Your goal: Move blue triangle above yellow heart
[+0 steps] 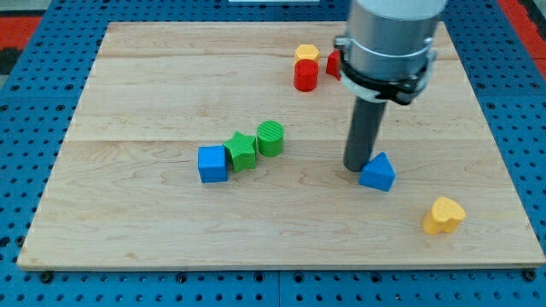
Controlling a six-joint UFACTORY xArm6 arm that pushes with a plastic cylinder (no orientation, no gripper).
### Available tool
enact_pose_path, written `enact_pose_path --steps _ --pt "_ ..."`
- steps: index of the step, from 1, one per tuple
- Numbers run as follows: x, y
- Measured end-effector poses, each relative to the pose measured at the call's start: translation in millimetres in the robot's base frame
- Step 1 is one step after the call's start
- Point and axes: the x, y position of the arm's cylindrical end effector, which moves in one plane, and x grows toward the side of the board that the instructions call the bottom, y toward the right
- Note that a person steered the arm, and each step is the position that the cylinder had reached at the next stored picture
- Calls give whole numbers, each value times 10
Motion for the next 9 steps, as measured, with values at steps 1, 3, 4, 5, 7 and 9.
enact_pose_path --steps 1,3,4,5,7,9 --pt "23 83" --pt "67 309" --pt "72 429" --pt "72 618" --pt "-14 -8" --pt "471 280"
